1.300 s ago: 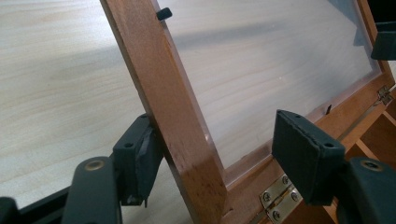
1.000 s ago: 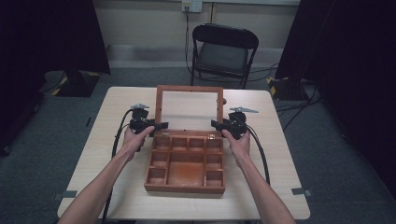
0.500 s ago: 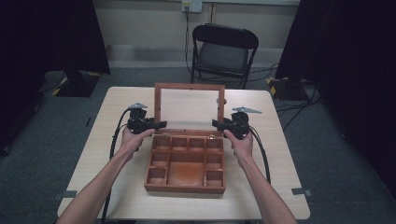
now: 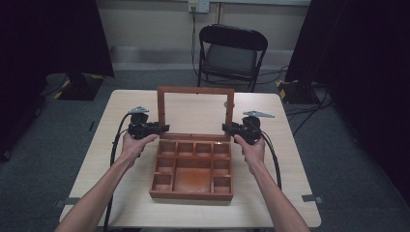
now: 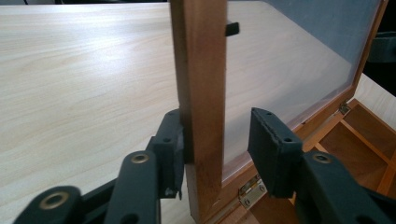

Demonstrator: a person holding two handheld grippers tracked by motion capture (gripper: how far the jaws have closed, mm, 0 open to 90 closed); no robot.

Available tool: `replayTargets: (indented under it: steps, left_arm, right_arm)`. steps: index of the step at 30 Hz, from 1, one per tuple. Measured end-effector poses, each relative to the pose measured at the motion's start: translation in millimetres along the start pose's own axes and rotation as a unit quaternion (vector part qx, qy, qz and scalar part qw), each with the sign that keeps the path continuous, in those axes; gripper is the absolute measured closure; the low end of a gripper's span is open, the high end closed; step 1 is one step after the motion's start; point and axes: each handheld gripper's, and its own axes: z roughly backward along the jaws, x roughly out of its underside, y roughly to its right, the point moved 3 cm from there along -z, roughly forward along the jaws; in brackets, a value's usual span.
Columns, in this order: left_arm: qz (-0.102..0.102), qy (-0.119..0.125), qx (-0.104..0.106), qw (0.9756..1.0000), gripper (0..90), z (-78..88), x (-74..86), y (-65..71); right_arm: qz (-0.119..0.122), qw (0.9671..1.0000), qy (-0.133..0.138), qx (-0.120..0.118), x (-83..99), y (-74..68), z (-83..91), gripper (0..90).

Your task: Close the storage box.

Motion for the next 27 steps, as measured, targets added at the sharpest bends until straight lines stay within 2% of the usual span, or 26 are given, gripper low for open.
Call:
replayTargets:
  steps: [4,19,27]
  left_arm:
    - [-0.005,0.0,0.004,1.0,60.0,4.4,1.3,0.5]
    - [-0.032,-0.013,0.002,0.9994,59.3,21.2,4.7,6.8]
    - [-0.033,-0.01,0.004,0.9994,57.5,24.6,5.0,10.6]
  right_arm:
    - [0.001,1.0,0.0,0.0,0.6,-2.0,1.9,59.3]
    - [0.006,0.9999,0.003,-0.012,2.4,-11.3,5.1,58.7]
    - [0.013,0.9998,-0.002,-0.017,3.5,-14.9,9.1,57.1]
